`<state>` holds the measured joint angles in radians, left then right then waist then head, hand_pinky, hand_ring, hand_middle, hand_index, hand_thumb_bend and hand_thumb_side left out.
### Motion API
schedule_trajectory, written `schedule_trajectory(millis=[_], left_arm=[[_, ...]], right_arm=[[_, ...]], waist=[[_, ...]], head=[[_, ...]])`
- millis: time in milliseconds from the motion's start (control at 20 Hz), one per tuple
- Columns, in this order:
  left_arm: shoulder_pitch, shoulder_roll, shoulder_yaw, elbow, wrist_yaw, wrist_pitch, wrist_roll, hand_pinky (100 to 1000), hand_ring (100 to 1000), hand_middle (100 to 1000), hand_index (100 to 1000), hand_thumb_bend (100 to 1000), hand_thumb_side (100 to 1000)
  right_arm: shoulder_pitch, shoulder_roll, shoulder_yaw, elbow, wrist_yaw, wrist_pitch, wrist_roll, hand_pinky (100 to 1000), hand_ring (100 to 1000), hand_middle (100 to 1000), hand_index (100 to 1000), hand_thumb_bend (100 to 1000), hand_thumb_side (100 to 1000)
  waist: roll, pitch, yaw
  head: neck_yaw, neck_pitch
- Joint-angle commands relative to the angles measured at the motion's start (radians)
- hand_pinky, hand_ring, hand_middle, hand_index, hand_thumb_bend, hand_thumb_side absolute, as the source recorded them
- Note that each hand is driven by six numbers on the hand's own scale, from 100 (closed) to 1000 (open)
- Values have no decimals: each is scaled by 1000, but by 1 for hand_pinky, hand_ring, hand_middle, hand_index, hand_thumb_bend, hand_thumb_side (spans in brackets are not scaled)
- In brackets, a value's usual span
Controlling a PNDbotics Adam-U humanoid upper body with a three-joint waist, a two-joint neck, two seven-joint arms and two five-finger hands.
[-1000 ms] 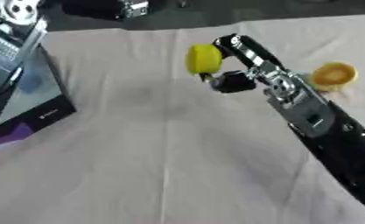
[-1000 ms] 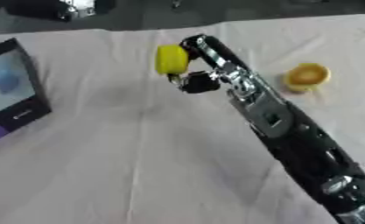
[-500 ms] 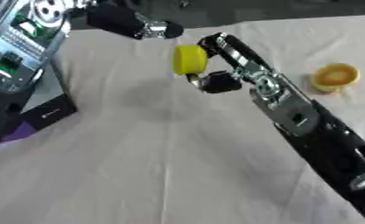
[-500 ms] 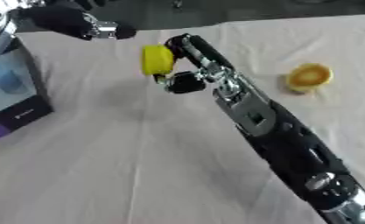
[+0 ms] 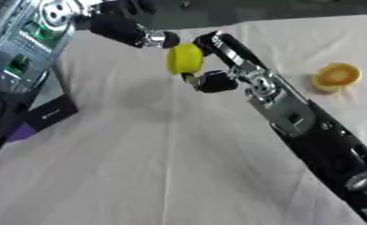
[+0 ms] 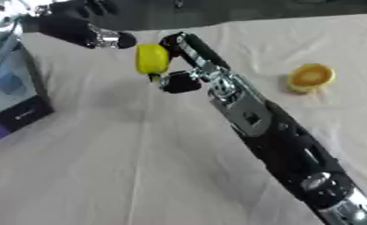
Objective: Pick up the objects with one hand, pass them to the other hand, and then place them into the box on the other side of the table.
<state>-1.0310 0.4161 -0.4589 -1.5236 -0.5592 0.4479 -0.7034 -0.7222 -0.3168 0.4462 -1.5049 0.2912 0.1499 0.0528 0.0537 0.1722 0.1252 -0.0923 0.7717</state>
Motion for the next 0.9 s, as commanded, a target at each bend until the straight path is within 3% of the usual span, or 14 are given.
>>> schedule_trajectory(millis=[50,350,500,650,900], left_arm=[[-27,-1,9,13,31,21,-22,872,866,821,826,575,720],[-38,-13,-3,50,24,41,-65,906,855,807,831,574,749],[-42,-22,-10,58,-2,29,-77,844,817,798,833,565,779],[-46,-32,-14,71,-27,17,-105,856,821,799,830,547,790],[-47,-41,-17,109,-47,15,-137,869,827,801,836,534,728]], right_arm=[[-30,8,0,-20,5,-1,3,784,615,451,572,198,100],[-38,18,4,-28,14,-3,5,786,616,452,573,199,100],[-42,26,7,-35,32,-4,4,786,616,452,573,202,100],[-47,35,7,-38,44,-5,3,786,616,452,574,199,100],[-59,44,10,-42,48,-10,1,786,616,453,575,197,100]], waist=[[11,-31,1],[11,-32,1],[10,-33,0],[12,-33,0],[12,-33,-1]], head=[[-4,-2],[-4,-2],[-5,-2],[-6,-2],[-10,-2]])
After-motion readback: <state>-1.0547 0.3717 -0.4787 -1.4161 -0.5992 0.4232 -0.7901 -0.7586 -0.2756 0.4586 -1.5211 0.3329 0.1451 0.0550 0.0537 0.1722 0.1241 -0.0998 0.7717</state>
